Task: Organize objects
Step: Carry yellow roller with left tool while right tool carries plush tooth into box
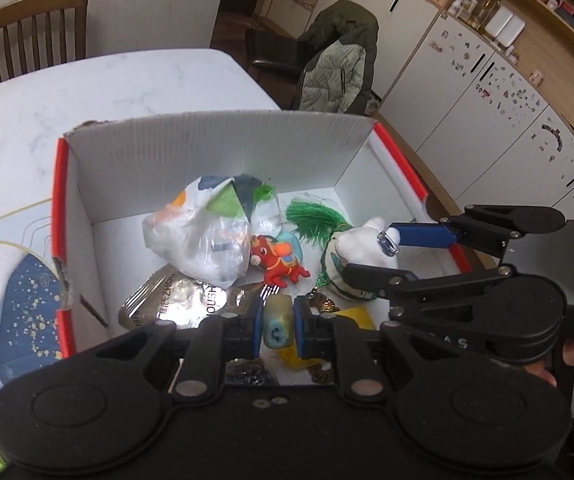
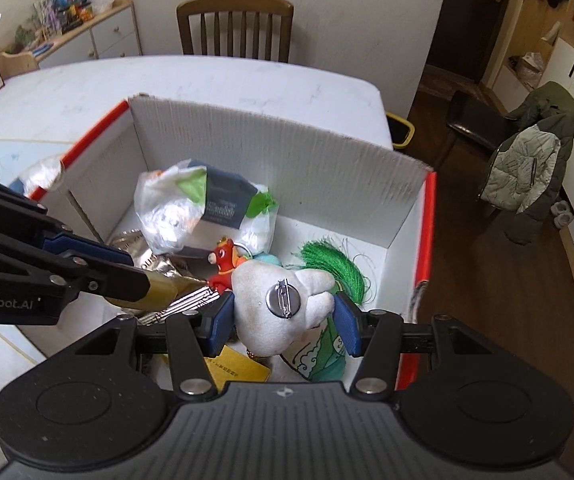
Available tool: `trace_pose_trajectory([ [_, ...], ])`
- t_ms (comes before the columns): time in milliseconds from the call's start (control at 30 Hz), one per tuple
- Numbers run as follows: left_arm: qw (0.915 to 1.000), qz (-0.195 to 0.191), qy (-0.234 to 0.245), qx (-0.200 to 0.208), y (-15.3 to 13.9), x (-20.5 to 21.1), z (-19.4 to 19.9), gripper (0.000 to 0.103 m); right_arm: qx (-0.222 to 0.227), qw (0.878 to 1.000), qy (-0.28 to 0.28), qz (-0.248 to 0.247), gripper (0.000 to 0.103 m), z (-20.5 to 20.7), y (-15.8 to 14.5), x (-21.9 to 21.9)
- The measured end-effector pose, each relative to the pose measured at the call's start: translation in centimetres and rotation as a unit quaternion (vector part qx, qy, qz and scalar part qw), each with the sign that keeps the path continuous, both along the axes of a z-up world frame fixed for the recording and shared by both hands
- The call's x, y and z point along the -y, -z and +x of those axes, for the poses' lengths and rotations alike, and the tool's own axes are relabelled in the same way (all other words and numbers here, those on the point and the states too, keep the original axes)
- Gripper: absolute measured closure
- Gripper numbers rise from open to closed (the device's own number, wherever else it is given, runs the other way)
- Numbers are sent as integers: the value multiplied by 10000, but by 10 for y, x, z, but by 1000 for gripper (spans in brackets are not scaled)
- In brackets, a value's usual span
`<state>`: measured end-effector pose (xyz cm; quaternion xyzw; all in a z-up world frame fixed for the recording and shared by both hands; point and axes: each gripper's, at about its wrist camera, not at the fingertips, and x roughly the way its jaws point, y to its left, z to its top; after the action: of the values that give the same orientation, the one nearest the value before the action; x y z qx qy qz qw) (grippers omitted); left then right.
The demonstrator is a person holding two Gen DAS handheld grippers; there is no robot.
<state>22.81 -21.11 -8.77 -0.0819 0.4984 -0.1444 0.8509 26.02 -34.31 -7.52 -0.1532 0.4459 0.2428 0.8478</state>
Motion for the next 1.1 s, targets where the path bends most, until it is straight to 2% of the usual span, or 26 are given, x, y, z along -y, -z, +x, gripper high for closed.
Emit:
trace_pose_trajectory([
  [367, 9994, 57, 18, -344, 26, 1, 14, 90, -218, 9994, -239, -134, 50, 7, 20, -11],
  [833, 9981, 188, 89, -586, 36, 5, 17, 90, -347, 9986, -381, -134, 49, 8, 26, -18],
  [1100, 9980, 322, 53, -535, 37, 5, 12, 78, -340, 9988, -347, 9, 49, 10, 21, -12],
])
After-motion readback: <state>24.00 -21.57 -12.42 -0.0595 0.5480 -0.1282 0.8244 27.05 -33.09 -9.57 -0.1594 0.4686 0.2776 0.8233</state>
